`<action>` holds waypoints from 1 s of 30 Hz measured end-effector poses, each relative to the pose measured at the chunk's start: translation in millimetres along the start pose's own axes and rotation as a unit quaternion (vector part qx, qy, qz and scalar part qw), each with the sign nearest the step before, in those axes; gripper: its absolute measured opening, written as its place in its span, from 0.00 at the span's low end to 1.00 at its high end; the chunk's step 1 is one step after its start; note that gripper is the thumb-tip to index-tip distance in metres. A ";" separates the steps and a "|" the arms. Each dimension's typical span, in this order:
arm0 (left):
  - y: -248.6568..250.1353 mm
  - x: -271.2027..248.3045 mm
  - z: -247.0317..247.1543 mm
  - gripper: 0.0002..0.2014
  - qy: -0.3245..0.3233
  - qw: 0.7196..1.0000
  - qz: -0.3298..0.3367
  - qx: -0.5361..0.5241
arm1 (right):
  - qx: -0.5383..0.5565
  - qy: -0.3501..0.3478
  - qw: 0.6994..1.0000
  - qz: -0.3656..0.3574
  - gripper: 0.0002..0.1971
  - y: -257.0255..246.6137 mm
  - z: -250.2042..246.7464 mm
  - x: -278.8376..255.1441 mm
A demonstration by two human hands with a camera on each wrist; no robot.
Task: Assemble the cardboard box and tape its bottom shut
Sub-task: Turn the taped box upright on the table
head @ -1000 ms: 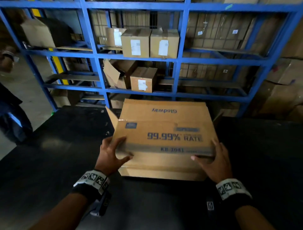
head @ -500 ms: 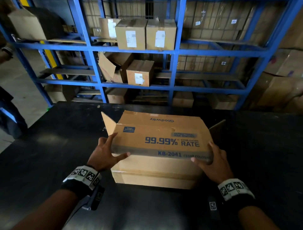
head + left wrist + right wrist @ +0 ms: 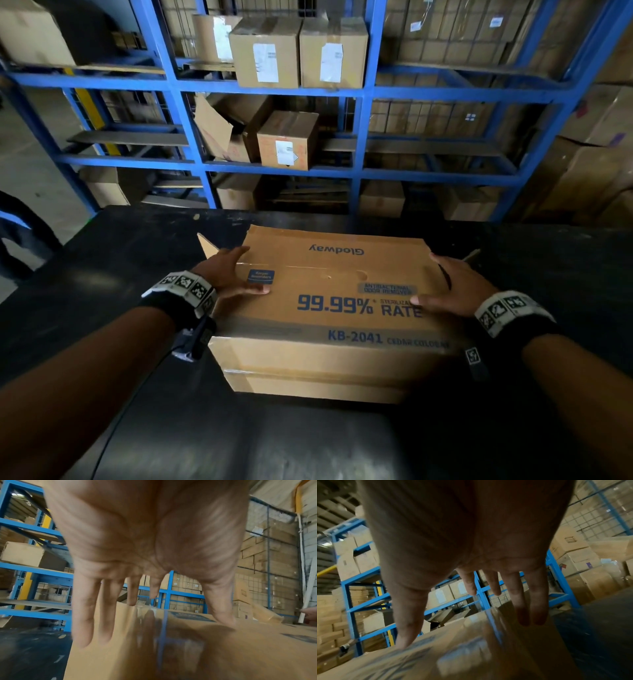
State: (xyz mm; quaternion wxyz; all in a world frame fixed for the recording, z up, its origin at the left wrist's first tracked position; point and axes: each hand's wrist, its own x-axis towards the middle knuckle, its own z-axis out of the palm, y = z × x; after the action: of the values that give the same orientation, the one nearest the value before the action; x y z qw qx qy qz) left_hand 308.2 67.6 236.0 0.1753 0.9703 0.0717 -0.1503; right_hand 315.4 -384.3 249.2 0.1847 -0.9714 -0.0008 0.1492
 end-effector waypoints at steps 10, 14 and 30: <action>0.4 5.6 3.2 0.71 0.036 0.997 0.010 -0.074 | 0.012 0.005 1.000 -0.005 0.63 -9.6 1.1 9.8; -0.9 -15.3 0.2 0.74 0.113 0.988 0.043 -0.097 | 0.059 0.105 0.992 -0.043 0.64 -8.2 5.5 -11.0; -98.2 -135.3 154.6 0.10 0.191 0.929 0.027 -0.316 | 0.324 0.223 0.919 0.027 0.15 68.7 165.3 -118.5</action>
State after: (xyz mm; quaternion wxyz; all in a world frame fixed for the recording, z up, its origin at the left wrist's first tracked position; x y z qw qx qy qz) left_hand 120.4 91.1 109.4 0.4595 0.8768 0.1213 0.0734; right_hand 150.5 -395.8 112.2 0.4807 -0.8661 0.1148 -0.0748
